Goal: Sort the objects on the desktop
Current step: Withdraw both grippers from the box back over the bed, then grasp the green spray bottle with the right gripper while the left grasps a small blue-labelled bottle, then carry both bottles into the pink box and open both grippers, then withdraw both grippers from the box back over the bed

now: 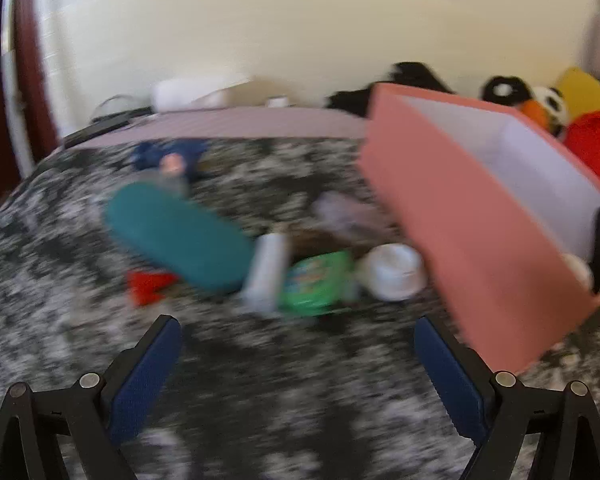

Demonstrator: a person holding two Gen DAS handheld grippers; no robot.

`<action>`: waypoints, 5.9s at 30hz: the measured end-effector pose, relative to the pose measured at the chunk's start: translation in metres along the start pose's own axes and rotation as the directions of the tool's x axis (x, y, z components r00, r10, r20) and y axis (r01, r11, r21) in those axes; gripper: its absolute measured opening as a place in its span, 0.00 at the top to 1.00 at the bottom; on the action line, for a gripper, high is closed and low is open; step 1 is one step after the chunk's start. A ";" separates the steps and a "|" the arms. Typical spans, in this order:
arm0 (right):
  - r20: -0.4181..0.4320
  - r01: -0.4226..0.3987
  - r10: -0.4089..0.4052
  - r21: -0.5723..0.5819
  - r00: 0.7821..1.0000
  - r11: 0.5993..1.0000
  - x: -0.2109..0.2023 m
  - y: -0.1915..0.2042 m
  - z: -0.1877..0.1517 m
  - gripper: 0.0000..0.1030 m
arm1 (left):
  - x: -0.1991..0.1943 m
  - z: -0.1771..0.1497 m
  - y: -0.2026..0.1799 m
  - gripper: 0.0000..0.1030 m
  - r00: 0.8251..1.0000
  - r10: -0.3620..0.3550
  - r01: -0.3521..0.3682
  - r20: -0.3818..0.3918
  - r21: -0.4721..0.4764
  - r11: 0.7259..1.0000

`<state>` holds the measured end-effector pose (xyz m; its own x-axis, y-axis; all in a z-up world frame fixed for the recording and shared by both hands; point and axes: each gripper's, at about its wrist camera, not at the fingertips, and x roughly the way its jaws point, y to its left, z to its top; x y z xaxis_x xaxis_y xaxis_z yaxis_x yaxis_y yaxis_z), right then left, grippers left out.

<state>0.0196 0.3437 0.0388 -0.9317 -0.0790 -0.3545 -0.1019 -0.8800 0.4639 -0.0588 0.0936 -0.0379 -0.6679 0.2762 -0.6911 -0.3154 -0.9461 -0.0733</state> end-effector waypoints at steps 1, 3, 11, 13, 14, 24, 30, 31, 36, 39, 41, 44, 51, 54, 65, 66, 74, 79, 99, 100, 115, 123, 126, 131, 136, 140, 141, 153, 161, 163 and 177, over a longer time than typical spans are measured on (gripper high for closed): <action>-0.008 -0.008 0.008 -0.010 1.000 1.000 0.004 0.009 -0.004 0.09 | -0.001 -0.002 0.009 0.06 1.000 0.015 -0.015 -0.003 -0.008 1.000; -0.026 -0.018 0.017 -0.035 1.000 0.999 0.013 0.026 -0.011 0.10 | -0.003 -0.004 0.027 0.06 0.999 0.044 -0.044 -0.007 -0.022 0.999; -0.171 0.019 -0.059 -0.227 0.983 0.974 0.068 0.084 -0.057 0.23 | -0.013 -0.011 0.095 0.06 0.997 0.073 -0.074 -0.019 -0.126 0.989; -0.262 0.018 -0.080 -0.229 0.962 0.973 0.092 0.086 -0.070 0.44 | -0.014 -0.012 0.107 0.06 0.997 0.073 -0.076 -0.022 -0.159 0.984; -0.304 0.011 -0.077 -0.213 0.950 0.977 0.103 0.085 -0.076 0.56 | -0.013 -0.012 0.113 0.06 0.997 0.068 -0.071 -0.023 -0.179 0.981; -0.498 0.101 -0.127 -0.079 0.857 0.992 0.183 0.037 -0.112 0.64 | -0.005 -0.018 0.144 0.06 0.997 0.065 -0.071 -0.038 -0.202 0.977; -0.503 0.073 -0.043 0.041 0.863 0.997 0.205 0.019 -0.107 0.60 | -0.001 -0.022 0.165 0.06 0.995 0.083 -0.094 -0.056 -0.224 0.970; -0.504 0.071 -0.038 0.047 0.863 0.996 0.207 0.019 -0.107 0.59 | -0.001 -0.023 0.168 0.06 0.995 0.082 -0.093 -0.058 -0.229 0.969; -0.498 0.054 -0.031 0.030 0.867 0.998 0.210 0.030 -0.108 0.49 | 0.001 -0.024 0.175 0.06 0.994 0.090 -0.104 -0.067 -0.248 0.963; -0.506 0.019 -0.003 0.027 0.863 0.999 0.206 0.039 -0.111 0.52 | 0.002 -0.024 0.173 0.06 0.994 0.084 -0.099 -0.071 -0.250 0.963; -0.520 0.003 -0.009 -0.013 0.854 1.000 0.204 0.050 -0.116 0.59 | 0.002 -0.024 0.169 0.06 0.994 0.085 -0.100 -0.070 -0.243 0.965; -0.537 0.012 -0.062 -0.096 0.841 0.995 0.209 0.061 -0.129 0.62 | 0.001 -0.023 0.163 0.06 0.994 0.087 -0.101 -0.069 -0.223 0.970; -0.500 0.033 -0.085 -0.113 0.862 0.993 0.204 0.057 -0.129 0.79 | 0.006 -0.022 0.155 0.06 0.993 0.088 -0.103 -0.082 -0.216 0.971; -0.457 0.009 -0.061 -0.115 0.887 0.993 0.186 0.063 -0.116 0.79 | 0.009 -0.020 0.148 0.06 0.994 0.070 -0.086 -0.080 -0.223 0.971; -0.239 -0.012 -0.003 -0.061 0.971 0.998 0.108 0.062 -0.054 0.79 | 0.041 -0.008 0.032 0.10 0.995 -0.096 0.095 -0.031 -0.030 0.995; -0.230 -0.012 0.000 -0.051 0.973 0.999 0.105 0.059 -0.050 0.79 | 0.047 -0.007 0.017 0.17 0.993 -0.115 0.115 -0.033 -0.006 0.993; -0.219 -0.057 0.057 0.010 0.974 0.998 0.095 0.037 -0.029 0.79 | 0.116 0.004 -0.042 0.37 0.987 -0.107 0.112 -0.118 0.042 0.993; -0.203 -0.089 0.095 0.035 0.975 0.995 0.094 0.028 -0.019 0.79 | 0.143 0.010 -0.049 0.39 0.982 -0.132 0.132 -0.139 -0.003 0.991; -0.102 -0.056 0.059 0.025 0.993 0.998 0.053 0.013 0.007 0.79 | 0.049 0.025 -0.040 0.77 0.971 -0.237 0.238 0.041 -0.010 0.971; -0.089 -0.041 0.044 0.037 0.995 0.998 0.048 0.006 0.009 0.79 | 0.040 0.029 -0.045 0.77 0.965 -0.257 0.257 0.059 0.001 0.966; 0.030 0.164 -0.173 0.195 0.984 0.967 -0.004 -0.096 0.036 0.79 | 0.016 0.066 -0.145 0.77 0.889 -0.453 0.447 0.073 0.086 0.891; 0.009 0.186 -0.192 0.214 0.981 0.959 0.000 -0.118 0.037 0.78 | 0.040 0.054 -0.192 0.77 0.889 -0.459 0.455 -0.005 0.130 0.881; 0.004 0.196 -0.202 0.225 0.979 0.954 0.000 -0.126 0.038 0.76 | 0.047 0.050 -0.199 0.73 0.903 -0.430 0.427 -0.013 0.150 0.892; 0.016 0.187 -0.199 0.285 0.980 0.940 -0.007 -0.137 0.041 0.26 | 0.042 0.050 -0.197 0.10 0.940 -0.339 0.331 0.030 0.151 0.931; 0.036 0.186 -0.203 0.273 0.979 0.944 -0.014 -0.132 0.043 0.26 | 0.036 0.050 -0.190 0.08 0.945 -0.326 0.318 0.041 0.138 0.938; 0.026 0.199 -0.210 0.224 0.977 0.954 -0.013 -0.116 0.044 0.26 | 0.029 0.048 -0.179 0.08 0.954 -0.295 0.286 0.050 0.139 0.948; 0.027 0.201 -0.211 0.209 0.977 0.957 -0.013 -0.111 0.044 0.26 | 0.027 0.047 -0.176 0.08 0.957 -0.286 0.277 0.054 0.139 0.951; 0.054 0.292 -0.290 -0.030 0.956 0.956 -0.021 -0.024 0.032 0.16 | -0.015 0.030 -0.086 0.07 0.988 0.020 -0.033 0.156 0.084 0.996; 0.043 0.288 -0.285 -0.222 0.957 0.932 -0.005 0.047 -0.003 0.09 | -0.023 0.024 0.006 0.05 0.965 0.216 -0.215 0.148 -0.022 0.976; 0.008 0.238 -0.243 -0.248 0.970 0.939 0.004 0.060 -0.012 0.11 | -0.020 0.021 0.030 0.05 0.959 0.254 -0.250 0.127 -0.047 0.967; -0.398 0.086 -0.254 -0.394 0.882 0.915 0.125 0.086 -0.104 0.54 | 0.022 0.007 0.144 0.05 0.939 0.342 -0.343 -0.039 -0.179 0.922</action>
<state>-0.0698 0.2100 -0.0502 -0.6567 -0.0321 -0.7535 -0.0362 -0.9966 0.0740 -0.1238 -0.0354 -0.0581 -0.7084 -0.0705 -0.7023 0.0588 -0.9974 0.0409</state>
